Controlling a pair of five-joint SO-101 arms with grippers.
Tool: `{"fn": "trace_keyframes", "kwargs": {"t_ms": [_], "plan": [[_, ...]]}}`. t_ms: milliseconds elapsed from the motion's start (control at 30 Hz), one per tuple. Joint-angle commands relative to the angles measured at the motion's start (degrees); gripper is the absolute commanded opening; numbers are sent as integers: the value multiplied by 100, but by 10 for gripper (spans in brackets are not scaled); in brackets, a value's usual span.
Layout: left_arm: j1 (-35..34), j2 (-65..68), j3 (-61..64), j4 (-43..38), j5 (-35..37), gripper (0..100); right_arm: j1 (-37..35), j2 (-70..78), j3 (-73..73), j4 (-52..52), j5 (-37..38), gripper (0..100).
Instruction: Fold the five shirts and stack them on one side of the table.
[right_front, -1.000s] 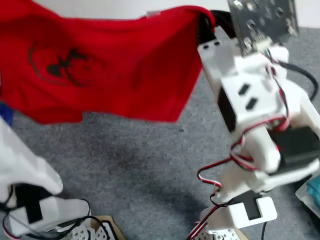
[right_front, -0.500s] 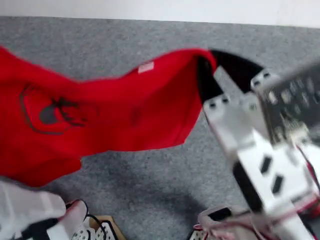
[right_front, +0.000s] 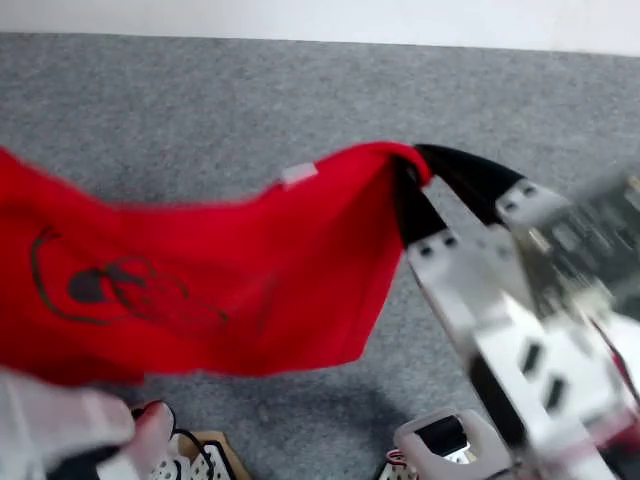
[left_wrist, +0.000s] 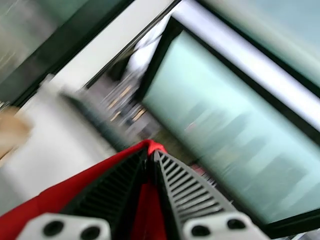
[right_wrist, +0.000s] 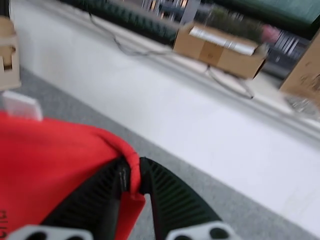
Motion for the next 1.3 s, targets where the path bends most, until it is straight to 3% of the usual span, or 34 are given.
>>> {"fn": "trace_keyframes", "kwargs": {"t_ms": [0, 433, 567, 700, 900, 1133, 1267], "plan": [[-22, 954, 541, -404, 18, 6, -40, 374, 470, -444, -44, 7], [268, 3732, 1288, -2901, -9, 6, 497, 2132, 2475, -3301, -44, 7], [488, 4444, 1288, -3349, -440, 6, 479, 2651, 3011, -4286, -44, 7], [593, 5174, 1279, -3429, -782, 6, 462, 3099, 3319, -4585, -70, 7], [558, 5842, 1288, -3121, -1169, 9, 462, 3424, 3802, -4769, -79, 7], [497, 5859, 1262, -1196, -2136, 8, 180, 3407, 4514, -4734, -97, 7], [347, 5886, 1270, -352, -2224, 7, 66, 3407, 4848, -4734, -501, 7]]}}
